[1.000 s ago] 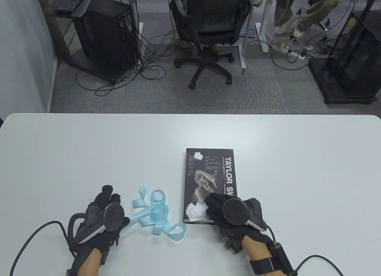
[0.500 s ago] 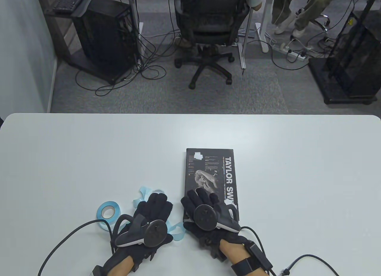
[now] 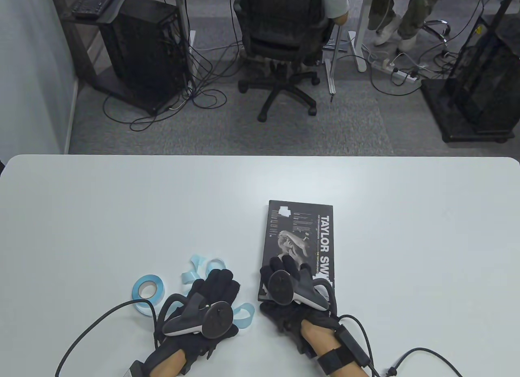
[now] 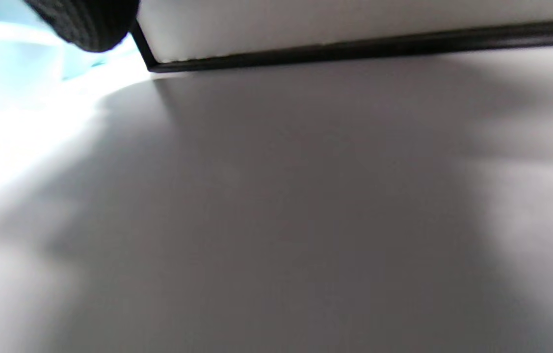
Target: Tear off one label from label roll
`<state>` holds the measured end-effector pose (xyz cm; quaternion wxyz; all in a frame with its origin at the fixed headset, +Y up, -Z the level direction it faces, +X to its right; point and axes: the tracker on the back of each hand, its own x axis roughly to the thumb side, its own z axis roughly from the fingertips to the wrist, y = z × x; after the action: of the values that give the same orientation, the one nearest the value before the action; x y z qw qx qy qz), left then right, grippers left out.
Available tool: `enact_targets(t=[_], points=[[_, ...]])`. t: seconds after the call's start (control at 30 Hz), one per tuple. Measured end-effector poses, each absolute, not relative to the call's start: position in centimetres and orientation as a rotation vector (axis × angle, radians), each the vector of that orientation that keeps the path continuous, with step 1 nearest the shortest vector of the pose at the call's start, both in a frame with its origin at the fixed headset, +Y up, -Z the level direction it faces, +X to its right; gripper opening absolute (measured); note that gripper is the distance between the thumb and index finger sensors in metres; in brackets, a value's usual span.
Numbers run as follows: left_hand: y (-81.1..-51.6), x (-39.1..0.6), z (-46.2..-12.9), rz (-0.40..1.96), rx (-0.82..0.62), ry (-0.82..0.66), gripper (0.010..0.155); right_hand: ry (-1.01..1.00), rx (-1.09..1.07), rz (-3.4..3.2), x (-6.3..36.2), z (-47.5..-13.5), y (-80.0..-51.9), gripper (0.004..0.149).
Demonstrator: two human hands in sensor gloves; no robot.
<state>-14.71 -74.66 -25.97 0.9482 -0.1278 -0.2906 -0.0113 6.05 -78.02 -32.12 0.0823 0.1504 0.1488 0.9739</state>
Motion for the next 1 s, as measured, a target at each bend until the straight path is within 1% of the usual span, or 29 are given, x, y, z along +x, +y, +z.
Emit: enact_targets(t=[0.23, 0.53, 0.8, 1.0], points=[[-74.7, -14.8, -25.8, -0.026, -0.268, -0.595, 0.097, 0.575, 0.244, 2.897, 10.2, -32.9, -78.1, 0.088], [-74.5, -15.2, -25.8, -0.015, -0.267, -0.589, 0.097, 0.737, 0.062, 2.853, 15.5, -32.6, -78.2, 0.092], [-74.4, -15.3, -25.6, -0.008, -0.282, -0.589, 0.097, 0.73, -0.092, 2.865, 20.8, -31.9, -78.2, 0.092], [-74.4, -15.4, -25.6, -0.006, -0.286, -0.587, 0.097, 0.696, -0.217, 2.83, 24.6, -32.5, -78.3, 0.091]])
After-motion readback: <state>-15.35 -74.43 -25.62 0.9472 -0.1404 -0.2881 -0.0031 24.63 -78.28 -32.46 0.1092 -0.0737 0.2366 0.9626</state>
